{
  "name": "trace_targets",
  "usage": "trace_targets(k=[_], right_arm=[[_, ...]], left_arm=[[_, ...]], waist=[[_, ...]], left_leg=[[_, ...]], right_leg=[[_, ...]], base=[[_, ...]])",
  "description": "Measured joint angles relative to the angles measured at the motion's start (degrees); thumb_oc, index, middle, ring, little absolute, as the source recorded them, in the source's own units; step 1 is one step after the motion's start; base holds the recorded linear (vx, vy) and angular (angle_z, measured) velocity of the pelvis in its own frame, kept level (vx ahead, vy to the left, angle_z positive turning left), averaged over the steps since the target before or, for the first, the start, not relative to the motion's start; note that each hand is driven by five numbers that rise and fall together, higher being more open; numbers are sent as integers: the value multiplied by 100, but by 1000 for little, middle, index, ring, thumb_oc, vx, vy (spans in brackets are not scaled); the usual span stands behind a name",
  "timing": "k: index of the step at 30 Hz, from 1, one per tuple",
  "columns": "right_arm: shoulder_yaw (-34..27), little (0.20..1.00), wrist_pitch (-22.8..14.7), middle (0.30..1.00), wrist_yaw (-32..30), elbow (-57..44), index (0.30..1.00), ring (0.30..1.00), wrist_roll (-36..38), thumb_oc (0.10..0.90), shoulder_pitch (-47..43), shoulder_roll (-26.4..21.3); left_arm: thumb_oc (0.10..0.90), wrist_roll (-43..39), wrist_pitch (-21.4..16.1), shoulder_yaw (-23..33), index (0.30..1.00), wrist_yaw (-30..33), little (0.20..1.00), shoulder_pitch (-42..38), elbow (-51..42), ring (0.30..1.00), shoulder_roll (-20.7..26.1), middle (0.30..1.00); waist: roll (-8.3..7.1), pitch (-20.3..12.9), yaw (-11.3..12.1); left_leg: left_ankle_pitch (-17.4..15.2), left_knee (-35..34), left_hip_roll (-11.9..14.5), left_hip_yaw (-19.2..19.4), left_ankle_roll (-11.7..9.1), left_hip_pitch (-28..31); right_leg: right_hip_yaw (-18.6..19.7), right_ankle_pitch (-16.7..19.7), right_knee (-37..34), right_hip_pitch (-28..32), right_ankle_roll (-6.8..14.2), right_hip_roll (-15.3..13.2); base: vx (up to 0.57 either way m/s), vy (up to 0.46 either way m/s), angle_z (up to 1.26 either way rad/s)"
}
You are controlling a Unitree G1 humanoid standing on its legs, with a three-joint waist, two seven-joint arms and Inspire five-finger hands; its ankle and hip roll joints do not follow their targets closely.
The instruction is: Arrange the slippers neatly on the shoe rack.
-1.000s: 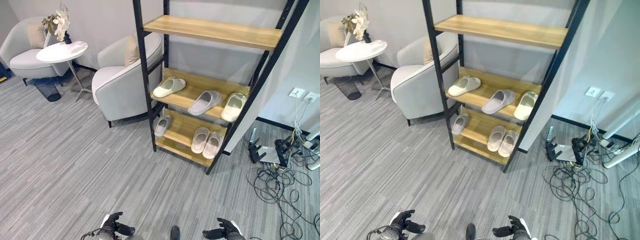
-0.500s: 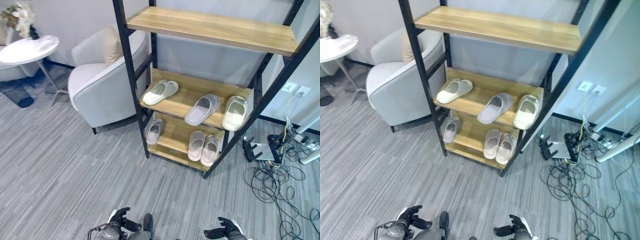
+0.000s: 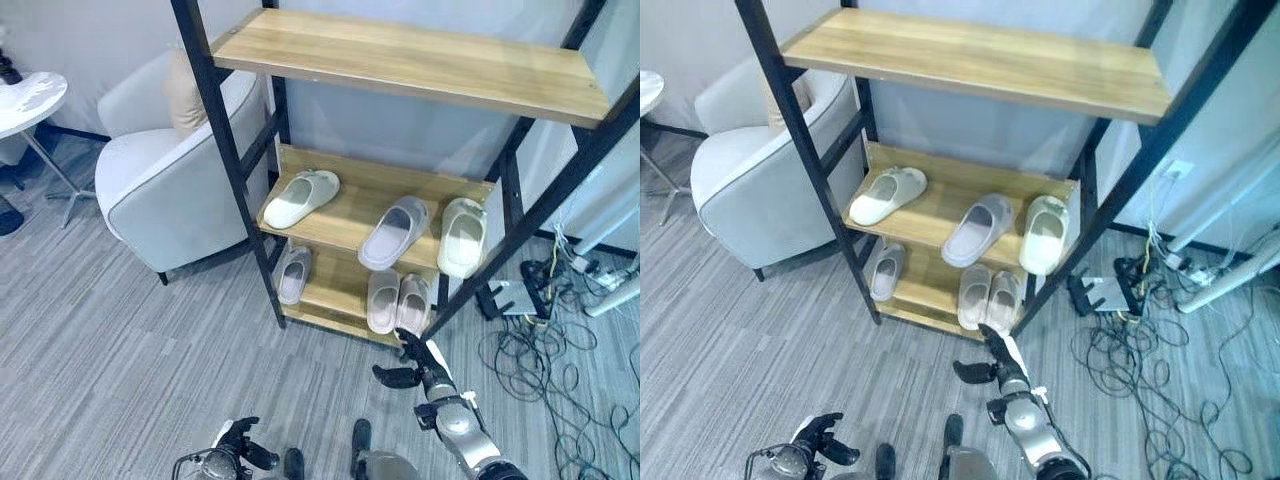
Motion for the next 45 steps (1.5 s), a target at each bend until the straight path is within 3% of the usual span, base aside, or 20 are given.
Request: trace_targets(k=[2,3,5,7,8,11,14,16,17,18,19,20,24,30,32,34,37,41,43,45], right_arm=[[0,900,73,900,1,163,900,900,2,800,122,-18],[-5,900,117,900,-7,201,900,900,5,800,213,-55],[-3,900,182,900,-14,248,900,900,23,800,295,-142],[21,900,184,900,-17,259,900,900,29,800,290,-184],[55,900,181,900,-44,255,900,900,32,800,282,-205],[77,900,179,900,-88,203,900,900,40,800,249,-253],[115,900,179,900,-111,203,900,900,39,800,133,-255],[123,900,178,900,-131,187,900,900,22,800,3,-276],[117,900,176,900,-131,185,900,900,14,800,-92,-303],[114,900,173,900,-134,168,900,900,9,800,-120,-341],[104,900,181,900,-136,163,900,900,0,800,-118,-381],[120,900,179,900,-131,163,900,900,-3,800,-62,-378],[129,900,194,900,-96,166,900,900,-15,800,93,-203],[269,900,190,900,35,122,900,900,-94,800,-140,90],[314,900,191,900,54,81,900,900,-106,800,-231,109],[343,900,172,900,67,-100,900,900,-115,800,-310,94],[352,900,196,900,112,-268,900,900,-116,800,-258,41],[397,900,153,900,123,-544,900,900,-114,800,-236,-29],[250,900,65,900,229,-139,900,900,-114,800,-49,155],[374,900,290,900,379,-20,900,900,-107,800,230,148]], left_arm=[[800,24,-5,12,900,10,900,13,4,900,17,900],[800,21,14,21,900,-5,900,-28,26,900,22,900],[800,19,10,52,900,-4,900,-93,-4,900,-2,900],[800,9,-14,84,900,14,900,-119,-58,900,7,900],[800,13,-16,76,900,22,900,-105,-47,900,-6,900],[800,15,-16,18,900,25,900,-208,-38,900,-65,900],[800,-26,-5,-27,900,9,900,-286,-55,900,-102,900],[800,-29,0,-179,900,30,900,-356,-70,900,-111,900],[800,-25,-2,-180,900,30,900,-345,-114,900,-143,900],[800,-24,1,-182,900,32,900,-343,-142,900,-184,900],[800,-19,4,-190,900,32,900,-305,-157,900,-254,900],[800,-16,1,-205,900,36,900,-272,-195,900,-264,900],[800,110,7,-234,900,60,900,-275,-272,900,-166,900],[800,149,10,-223,900,110,900,-275,-276,900,37,900],[800,147,10,-218,900,113,900,-287,-275,900,78,900],[800,146,0,-198,900,112,900,-307,-277,900,120,900],[800,146,-28,-113,900,115,900,-208,-281,900,188,900],[800,148,0,-121,900,96,900,-29,-270,900,254,900],[800,145,16,-156,900,87,900,70,-260,900,266,900],[800,149,16,-163,900,80,900,156,-264,900,258,900]], waist=[[6,3,-6],[-34,10,-40],[-71,33,-23],[-89,54,29],[-81,49,-11],[-44,64,-16],[-98,217,-2],[-3,319,11],[116,388,68],[224,426,63],[356,477,31],[363,474,7],[320,443,1],[262,378,123],[230,367,182],[198,353,270],[-38,216,318],[-162,70,305],[-159,-124,335],[-126,-271,344]], left_leg=[[-147,273,78,-14,-215,-81],[-263,688,49,-12,-317,-270],[-442,1892,7,16,-571,-817],[-570,2714,32,34,-640,-1156],[-588,2753,75,28,-620,-1142],[-579,2370,185,16,-634,-1185],[-436,1158,354,-33,-749,-1049],[-178,530,429,-471,-871,-957],[-39,314,477,-633,-850,-885],[33,262,539,-620,-816,-849],[316,226,535,-660,-722,-745],[415,226,449,-585,-597,-693],[458,6,73,-420,-305,-542],[395,-33,-84,75,-75,-468],[381,-30,-61,255,-58,-461],[317,-35,5,435,-8,-465],[276,-41,-37,506,-10,-416],[290,-56,16,491,-72,-419],[287,-51,40,480,-114,-417],[269,-66,34,433,-142,-403]], right_leg=[[-28,83,-325,234,-124,102],[-111,232,-483,318,-277,72],[-72,143,-559,419,-358,9],[-3,110,-555,553,-520,-16],[17,-17,-591,609,-563,23],[51,-70,-598,607,-654,100],[104,-54,-556,633,-682,120],[334,-89,-565,654,-521,202],[443,-56,-559,675,-479,248],[514,-52,-564,704,-444,275],[577,-59,-564,785,-335,273],[607,-93,-584,822,-210,180],[711,-45,-555,777,53,-200],[1003,56,-532,598,251,-358],[958,80,-463,517,250,-367],[608,190,-281,309,280,-286],[626,65,-337,333,267,-305],[485,23,-342,305,245,-322],[475,65,-503,383,220,-288],[443,103,-596,489,222,-271]], base=[[68,-54,8],[53,-64,9],[72,-53,1],[112,9,-19],[140,46,-25],[131,96,-1],[124,205,-4],[124,286,-45],[82,147,-69],[110,236,-67],[67,183,-42],[100,305,-25],[44,272,-12],[-48,186,-36],[-95,98,-52],[-13,89,-49],[9,37,-17],[28,-25,-2],[15,-44,6],[23,-44,11]])
